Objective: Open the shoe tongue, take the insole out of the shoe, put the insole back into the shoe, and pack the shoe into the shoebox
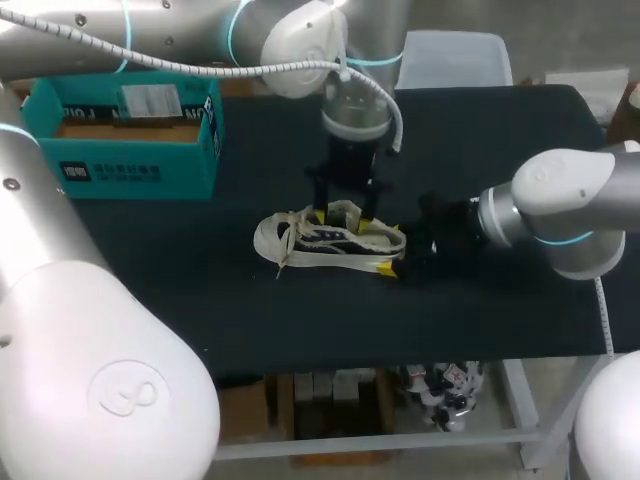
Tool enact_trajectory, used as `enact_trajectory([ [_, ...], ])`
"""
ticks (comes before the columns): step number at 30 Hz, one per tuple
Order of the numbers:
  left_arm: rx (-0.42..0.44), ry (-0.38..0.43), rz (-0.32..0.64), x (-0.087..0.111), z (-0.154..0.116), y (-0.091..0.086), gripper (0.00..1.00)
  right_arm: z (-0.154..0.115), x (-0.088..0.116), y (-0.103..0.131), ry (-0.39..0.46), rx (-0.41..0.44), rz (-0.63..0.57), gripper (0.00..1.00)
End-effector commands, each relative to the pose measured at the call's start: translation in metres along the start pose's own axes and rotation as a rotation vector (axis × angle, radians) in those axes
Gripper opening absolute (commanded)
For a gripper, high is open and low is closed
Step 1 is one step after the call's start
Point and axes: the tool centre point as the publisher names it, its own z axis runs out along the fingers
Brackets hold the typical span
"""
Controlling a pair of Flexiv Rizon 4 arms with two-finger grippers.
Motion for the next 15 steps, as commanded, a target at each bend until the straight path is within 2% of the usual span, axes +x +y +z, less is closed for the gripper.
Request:
enact_trajectory([
  [1, 0.003, -0.046, -0.015, 0.004, 0.006, 0.004, 0.66, 0.002, -0.003, -0.003, 0.005, -0.003, 0.000, 0.00],
  [7, -0.013, -0.078, -0.048, 0.002, 0.020, 0.000, 0.67, 0.002, -0.003, -0.003, 0.005, -0.003, 0.000, 0.00],
  [9, -0.013, -0.087, -0.056, 0.001, 0.022, -0.001, 0.58, 0.002, -0.003, -0.003, 0.005, -0.003, 0.000, 0.00],
  [12, -0.014, -0.102, -0.065, 0.000, 0.024, -0.001, 0.25, 0.002, -0.003, -0.003, 0.005, -0.003, 0.000, 0.00],
  [13, -0.012, -0.105, -0.065, -0.001, 0.025, 0.000, 0.07, 0.002, -0.003, -0.003, 0.005, -0.003, 0.000, 0.00],
  [14, -0.012, -0.106, -0.065, -0.002, 0.025, 0.001, 0.00, 0.002, -0.003, -0.003, 0.005, -0.003, 0.000, 0.00],
  [15, -0.009, -0.107, -0.067, -0.004, 0.025, 0.002, 0.00, 0.002, -0.003, -0.003, 0.005, -0.003, 0.000, 0.00],
])
